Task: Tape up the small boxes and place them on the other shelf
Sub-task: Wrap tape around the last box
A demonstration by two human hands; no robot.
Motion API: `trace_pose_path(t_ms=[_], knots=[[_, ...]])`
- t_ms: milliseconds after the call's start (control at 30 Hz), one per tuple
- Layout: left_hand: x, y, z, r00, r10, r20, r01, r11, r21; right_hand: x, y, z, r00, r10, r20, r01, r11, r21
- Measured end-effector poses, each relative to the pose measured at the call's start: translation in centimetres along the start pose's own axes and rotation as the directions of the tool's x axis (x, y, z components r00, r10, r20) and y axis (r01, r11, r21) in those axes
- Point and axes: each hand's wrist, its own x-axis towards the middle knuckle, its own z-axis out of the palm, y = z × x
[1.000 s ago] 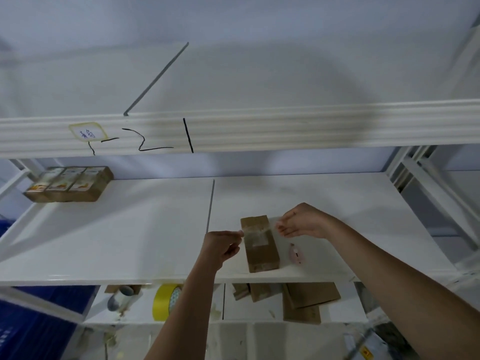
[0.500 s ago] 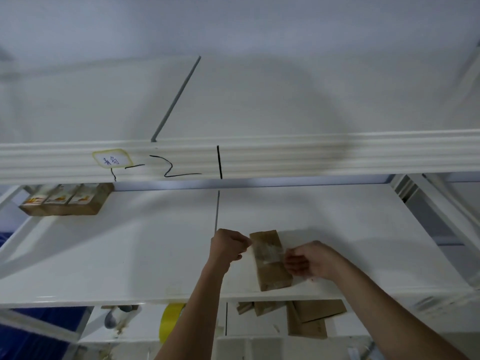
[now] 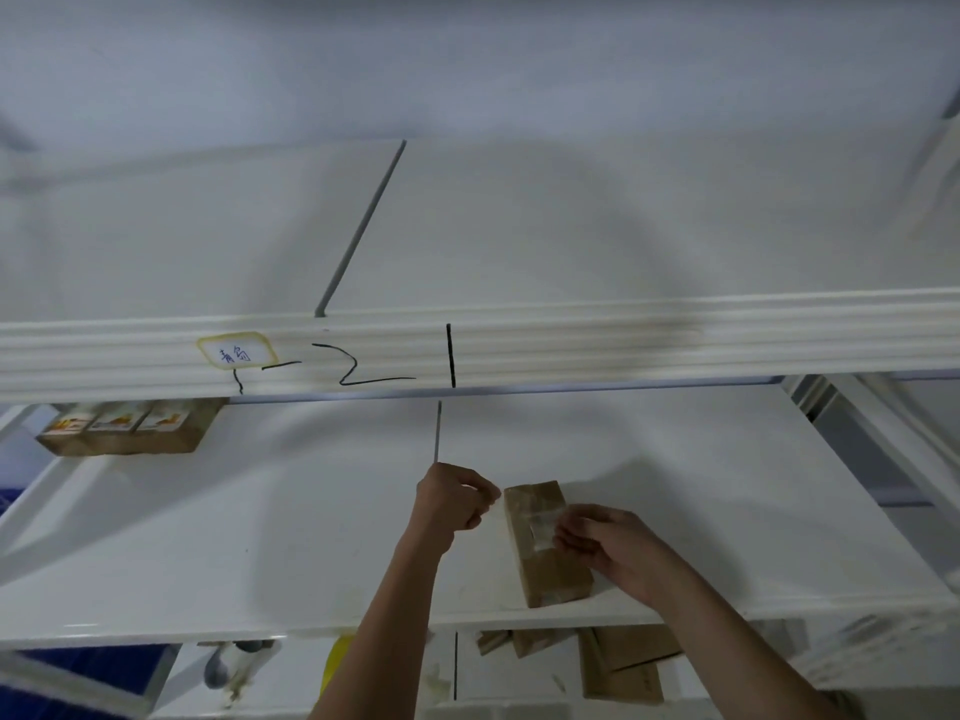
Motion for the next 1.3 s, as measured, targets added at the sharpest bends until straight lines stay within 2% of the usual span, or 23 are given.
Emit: trace_pose_path(t_ms=[133, 233, 400, 500, 667, 767, 933, 1300], knots=[[0.2, 0.1, -0.3, 1.0, 0.003, -0.01, -0.003, 1.0, 0.003, 0.1, 0.3, 0.5, 0.998, 0.032, -0.048, -0.037, 0.994, -0.099], [0.4, -0.1, -0.6, 1.0, -0.014, -0.028, 0.013, 1.0, -0.008, -0.3, 0.2, 0.3, 0.993, 0.113, -0.027, -0.116, 0.976, -0.184], [0.2, -1.1, 0.0, 0.996, -0.061, 0.064, 0.064, 0.997, -0.041, -1.1, -0.5, -0.9, 0.977, 0.212, 0.036, -0.191, 0.933, -0.306], [0.1, -1.7, 0.3, 0.995, -0.076, 0.068, 0.083, 0.99, -0.116, -1.6, -1.0, -1.2, 0.972, 0.227, 0.064, -0.199, 0.935, -0.294], [-0.6, -1.6, -0.1, 0.988, -0.056, 0.141, 0.08, 0.982, -0.171, -1.7, -1.3, -1.3, 0.981, 0.193, -0.005, -0.187, 0.945, -0.269], [-0.8, -1.6, -0.3, 0.984, -0.046, 0.169, 0.08, 0.976, -0.2, -1.9, -1.4, -1.2, 0.975, 0.221, 0.004, -0.212, 0.941, -0.264], [-0.9, -1.6, -0.7, 0.983, -0.024, 0.183, 0.058, 0.982, -0.179, -2.1, -1.2, -0.9, 0.98, 0.201, 0.01, -0.189, 0.934, -0.303], [-1.1, -2.4, -1.3, 0.983, -0.031, 0.179, 0.063, 0.983, -0.171, -0.9, -0.5, -0.6, 0.961, 0.276, -0.032, -0.278, 0.948, -0.154]])
